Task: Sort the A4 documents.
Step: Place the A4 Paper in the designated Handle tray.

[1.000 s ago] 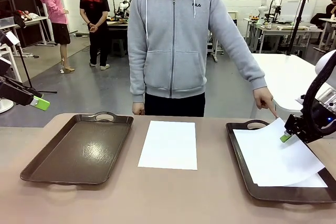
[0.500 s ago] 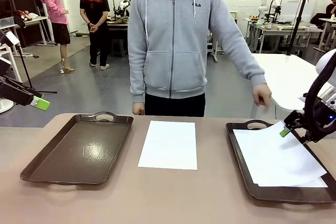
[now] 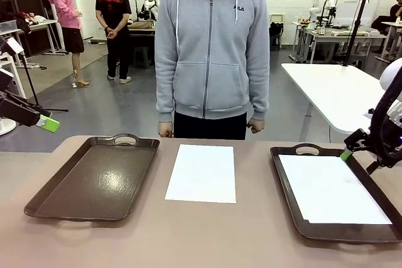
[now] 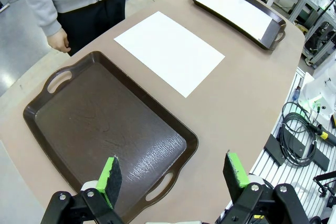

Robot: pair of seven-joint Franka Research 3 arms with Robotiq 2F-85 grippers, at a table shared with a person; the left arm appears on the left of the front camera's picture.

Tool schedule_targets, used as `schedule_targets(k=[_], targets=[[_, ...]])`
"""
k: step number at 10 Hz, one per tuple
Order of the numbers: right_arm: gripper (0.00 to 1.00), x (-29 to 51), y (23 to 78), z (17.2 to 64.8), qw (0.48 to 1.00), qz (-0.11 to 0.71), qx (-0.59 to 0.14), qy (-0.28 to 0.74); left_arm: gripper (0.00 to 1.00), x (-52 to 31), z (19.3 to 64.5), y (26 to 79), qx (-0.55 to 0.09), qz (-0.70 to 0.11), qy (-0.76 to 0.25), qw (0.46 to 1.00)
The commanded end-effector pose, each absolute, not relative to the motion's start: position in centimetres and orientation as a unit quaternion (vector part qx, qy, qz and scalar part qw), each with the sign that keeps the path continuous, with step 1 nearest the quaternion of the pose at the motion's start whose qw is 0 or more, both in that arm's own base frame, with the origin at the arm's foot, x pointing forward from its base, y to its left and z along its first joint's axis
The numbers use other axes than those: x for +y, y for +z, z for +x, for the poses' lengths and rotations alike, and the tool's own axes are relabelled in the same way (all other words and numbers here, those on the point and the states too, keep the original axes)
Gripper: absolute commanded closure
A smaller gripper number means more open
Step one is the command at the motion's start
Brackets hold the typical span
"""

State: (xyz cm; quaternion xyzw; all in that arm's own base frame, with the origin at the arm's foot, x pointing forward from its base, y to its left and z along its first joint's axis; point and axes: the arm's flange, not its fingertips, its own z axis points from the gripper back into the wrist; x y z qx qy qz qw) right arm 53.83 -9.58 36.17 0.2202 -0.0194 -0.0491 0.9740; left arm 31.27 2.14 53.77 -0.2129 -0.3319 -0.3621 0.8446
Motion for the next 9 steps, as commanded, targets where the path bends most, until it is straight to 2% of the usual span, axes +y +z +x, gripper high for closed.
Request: schedule_targets(k=[1,5,6,9], targets=[[0.00,-9.06,36.49,53.06,0.971,0.229,-0.034,-0.059,0.00,2.30,31.39,53.59,-0.337,-0.219,-0.371,0.837],[0.00,-9.06,36.55,52.95,0.959,0.272,-0.040,-0.063,0.00,2.30,31.39,53.59,-0.337,-0.219,-0.371,0.837],[0.00,-9.25,36.96,53.76,0.966,0.250,-0.036,-0.064,0.00,2.30,31.39,53.59,-0.337,-0.219,-0.371,0.837],[0.00,-9.25,36.96,53.76,0.966,0.250,-0.036,-0.064,0.00,2.30,31.39,53.59,-0.337,-0.219,-0.371,0.837]])
